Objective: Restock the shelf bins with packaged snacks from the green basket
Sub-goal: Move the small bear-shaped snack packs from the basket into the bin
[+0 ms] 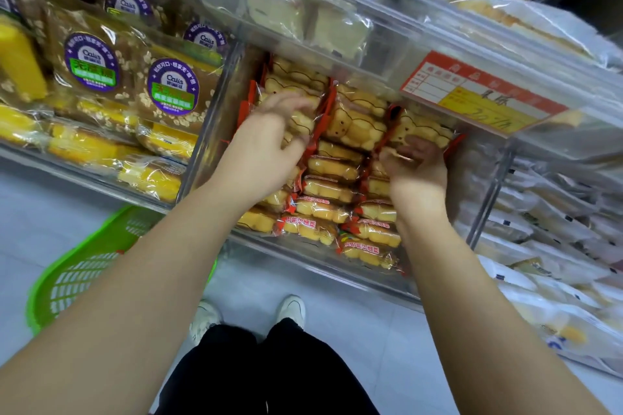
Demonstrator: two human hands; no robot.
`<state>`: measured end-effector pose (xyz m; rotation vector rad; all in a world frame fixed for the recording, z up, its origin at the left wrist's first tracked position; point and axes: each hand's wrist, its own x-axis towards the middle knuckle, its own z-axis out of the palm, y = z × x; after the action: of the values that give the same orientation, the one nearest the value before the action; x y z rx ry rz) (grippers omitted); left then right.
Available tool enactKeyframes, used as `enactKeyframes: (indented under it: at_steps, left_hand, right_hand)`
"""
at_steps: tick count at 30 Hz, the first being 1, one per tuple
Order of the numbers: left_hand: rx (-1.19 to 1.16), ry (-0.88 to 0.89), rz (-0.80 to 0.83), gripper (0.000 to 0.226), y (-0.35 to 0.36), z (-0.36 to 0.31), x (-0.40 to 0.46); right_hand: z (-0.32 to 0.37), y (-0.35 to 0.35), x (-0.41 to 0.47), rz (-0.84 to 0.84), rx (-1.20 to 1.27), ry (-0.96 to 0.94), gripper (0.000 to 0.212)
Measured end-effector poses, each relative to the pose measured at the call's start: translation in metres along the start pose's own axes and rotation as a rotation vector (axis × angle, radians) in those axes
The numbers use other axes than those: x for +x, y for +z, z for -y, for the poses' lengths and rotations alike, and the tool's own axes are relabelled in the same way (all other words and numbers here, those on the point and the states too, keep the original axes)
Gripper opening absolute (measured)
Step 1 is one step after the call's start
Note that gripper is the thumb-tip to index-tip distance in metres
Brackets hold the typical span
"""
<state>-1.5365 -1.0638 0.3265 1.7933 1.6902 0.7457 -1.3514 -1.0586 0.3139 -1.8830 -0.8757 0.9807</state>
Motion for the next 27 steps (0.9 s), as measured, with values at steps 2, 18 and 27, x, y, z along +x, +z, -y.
enactKeyframes:
  at_steps: [2, 18, 27]
  left_hand:
    - [-0.188, 0.002, -0.076, 0.034, -0.013, -0.006, -0.018]
    - [-0.558, -0.931, -0.923, 0.035, -0.056, 0.251, -0.283]
    - [-0.439, -1.245, -0.32, 0.017, 0.089, 0.463, -0.358]
  right_hand:
    - [0.005, -0.007, -0.024, 0.01, 0.042, -0.031, 0.027]
    - [-0.12, 0.239, -0.22, 1.505, -0.674, -0.033, 0.016]
    - [-0.347, 0.404, -0.136, 1.394, -1.337, -0.292, 0.014]
